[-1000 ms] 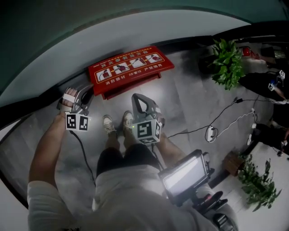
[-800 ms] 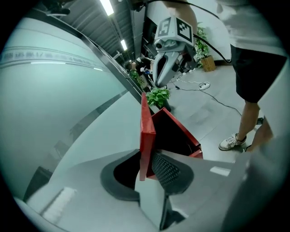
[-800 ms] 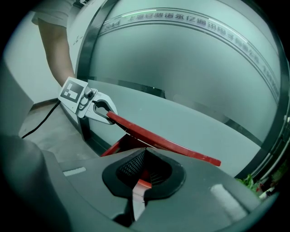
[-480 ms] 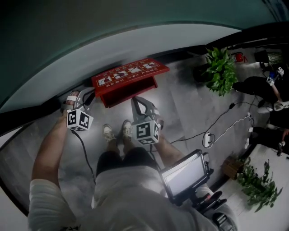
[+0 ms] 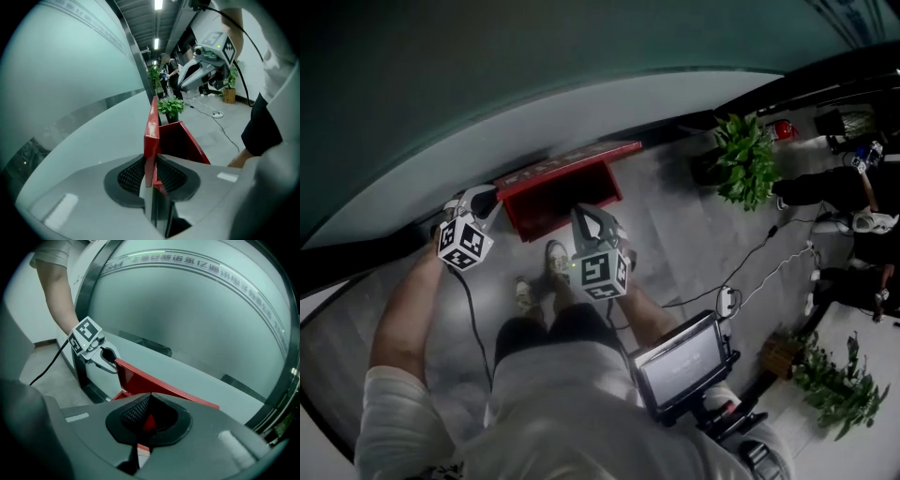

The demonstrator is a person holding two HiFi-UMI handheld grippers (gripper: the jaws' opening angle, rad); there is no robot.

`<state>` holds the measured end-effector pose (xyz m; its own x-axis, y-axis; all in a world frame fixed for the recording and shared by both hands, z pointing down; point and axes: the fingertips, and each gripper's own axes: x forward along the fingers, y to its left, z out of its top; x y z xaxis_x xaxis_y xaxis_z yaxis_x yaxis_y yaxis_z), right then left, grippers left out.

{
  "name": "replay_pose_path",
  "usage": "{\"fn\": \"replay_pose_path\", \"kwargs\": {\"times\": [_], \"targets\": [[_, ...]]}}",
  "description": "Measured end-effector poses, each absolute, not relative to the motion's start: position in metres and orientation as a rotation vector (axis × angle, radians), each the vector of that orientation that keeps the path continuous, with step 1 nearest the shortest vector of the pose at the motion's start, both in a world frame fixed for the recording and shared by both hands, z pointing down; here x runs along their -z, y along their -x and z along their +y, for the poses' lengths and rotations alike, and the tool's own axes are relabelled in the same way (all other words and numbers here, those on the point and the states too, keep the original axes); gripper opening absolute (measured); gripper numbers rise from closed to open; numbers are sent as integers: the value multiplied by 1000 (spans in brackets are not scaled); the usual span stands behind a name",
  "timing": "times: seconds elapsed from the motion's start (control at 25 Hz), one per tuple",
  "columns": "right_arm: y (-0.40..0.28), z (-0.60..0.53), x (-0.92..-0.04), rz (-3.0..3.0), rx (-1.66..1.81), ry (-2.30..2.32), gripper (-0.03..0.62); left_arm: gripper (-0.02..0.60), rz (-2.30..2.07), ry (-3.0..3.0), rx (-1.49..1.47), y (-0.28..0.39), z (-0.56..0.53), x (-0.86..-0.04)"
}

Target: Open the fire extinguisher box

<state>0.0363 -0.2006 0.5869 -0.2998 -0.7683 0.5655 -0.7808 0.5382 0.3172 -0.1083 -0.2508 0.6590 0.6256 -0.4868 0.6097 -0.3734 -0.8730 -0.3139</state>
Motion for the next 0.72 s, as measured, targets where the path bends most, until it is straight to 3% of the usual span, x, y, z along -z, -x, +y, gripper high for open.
{"fn": "replay_pose_path", "kwargs": {"times": [0.72], "targets": [[-48, -285, -582, -2170, -22, -1173, 14, 83, 1114, 2986, 1146, 127, -323, -665]]}}
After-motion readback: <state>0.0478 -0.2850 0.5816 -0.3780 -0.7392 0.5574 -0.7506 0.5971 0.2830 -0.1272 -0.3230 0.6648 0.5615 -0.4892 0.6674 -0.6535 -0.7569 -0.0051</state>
